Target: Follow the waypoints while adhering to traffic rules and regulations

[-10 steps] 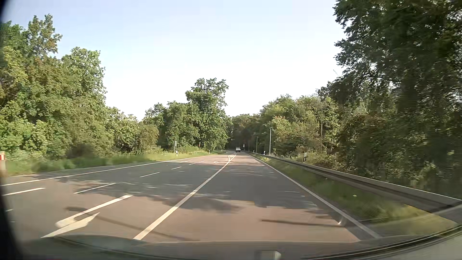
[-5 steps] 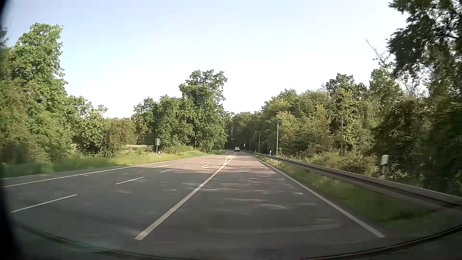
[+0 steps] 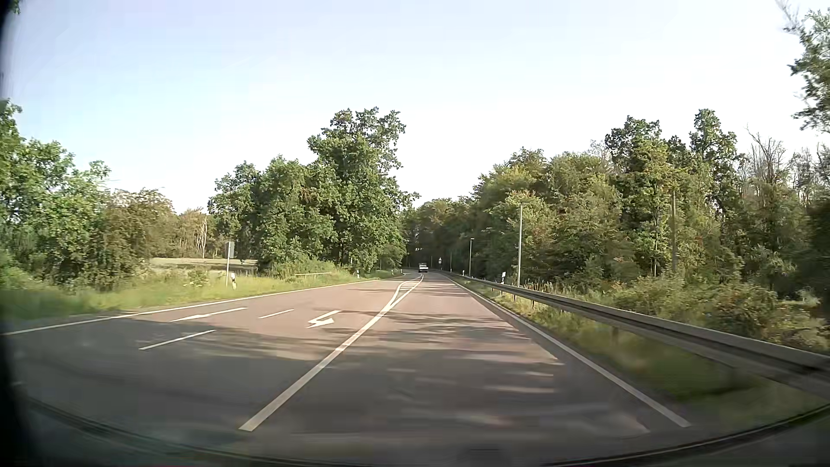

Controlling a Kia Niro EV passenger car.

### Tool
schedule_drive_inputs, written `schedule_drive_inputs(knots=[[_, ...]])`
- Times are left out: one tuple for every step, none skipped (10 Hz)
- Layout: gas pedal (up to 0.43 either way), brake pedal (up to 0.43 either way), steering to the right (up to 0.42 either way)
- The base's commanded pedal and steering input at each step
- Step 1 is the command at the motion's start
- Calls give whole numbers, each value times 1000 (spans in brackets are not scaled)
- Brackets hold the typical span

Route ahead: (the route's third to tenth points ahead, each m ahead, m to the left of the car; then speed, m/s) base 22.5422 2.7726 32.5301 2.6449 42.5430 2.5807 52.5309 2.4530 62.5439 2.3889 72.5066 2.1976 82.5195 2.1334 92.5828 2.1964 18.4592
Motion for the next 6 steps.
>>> schedule_drive_inputs(knots=[[177,30,1],[177,24,2],[177,30,1],[177,30,1],[177,30,1],[177,30,1]])
